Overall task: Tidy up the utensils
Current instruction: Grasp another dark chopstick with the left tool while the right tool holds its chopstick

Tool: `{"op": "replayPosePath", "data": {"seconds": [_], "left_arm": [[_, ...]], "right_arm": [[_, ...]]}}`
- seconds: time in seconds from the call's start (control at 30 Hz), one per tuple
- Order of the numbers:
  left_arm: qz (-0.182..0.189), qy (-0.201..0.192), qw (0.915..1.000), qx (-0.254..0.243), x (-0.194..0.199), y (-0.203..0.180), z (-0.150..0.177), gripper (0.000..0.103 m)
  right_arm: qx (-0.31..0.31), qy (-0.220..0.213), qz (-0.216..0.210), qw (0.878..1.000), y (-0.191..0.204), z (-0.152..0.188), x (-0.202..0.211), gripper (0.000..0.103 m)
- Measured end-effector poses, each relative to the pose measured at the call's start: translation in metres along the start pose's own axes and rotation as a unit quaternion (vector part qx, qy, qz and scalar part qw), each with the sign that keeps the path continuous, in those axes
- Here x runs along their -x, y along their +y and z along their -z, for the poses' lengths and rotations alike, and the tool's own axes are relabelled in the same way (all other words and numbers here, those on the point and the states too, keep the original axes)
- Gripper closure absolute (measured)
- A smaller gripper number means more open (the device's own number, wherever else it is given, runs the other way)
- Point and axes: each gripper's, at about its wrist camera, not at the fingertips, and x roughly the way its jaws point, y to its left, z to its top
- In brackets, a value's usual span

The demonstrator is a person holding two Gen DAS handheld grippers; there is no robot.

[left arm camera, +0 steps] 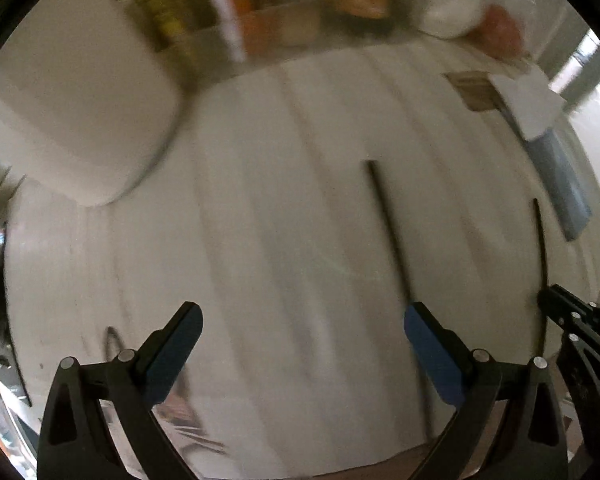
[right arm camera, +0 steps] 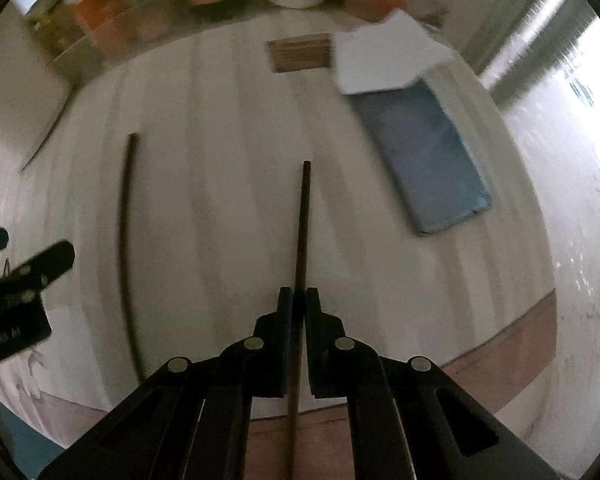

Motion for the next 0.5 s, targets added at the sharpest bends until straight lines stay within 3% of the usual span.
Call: {"op": "replayPosePath", "data": {"seconds": [0.27,0.37,0.43,0.5], "left_arm": [[0.045,0.017,0.9983,-0.032,-0.013,-0.059,0.001,0.035],[0.042,0.003,0.9983,-0.039,-0.011,-0.071,0.003,0.041],[0.048,-0.002,0.9980,-0.043,-0.011,-0.074,0.003,0.051],[0.047,-0.010,0.9976,-0.049,-0.009,-0.079,0.007,0.076]], "right_arm": [[-0.050,0.001,0.006,0.999,-0.039,0.013,0.000,0.097],[-0.064,0.002,0.005,0.998,-0.049,0.004,0.004,0.097],[-0.065,0.002,0.006,0.998,-0.051,0.007,0.005,0.097],[-0.064,0.001,0.008,0.998,-0.051,0.009,0.005,0.097]]}}
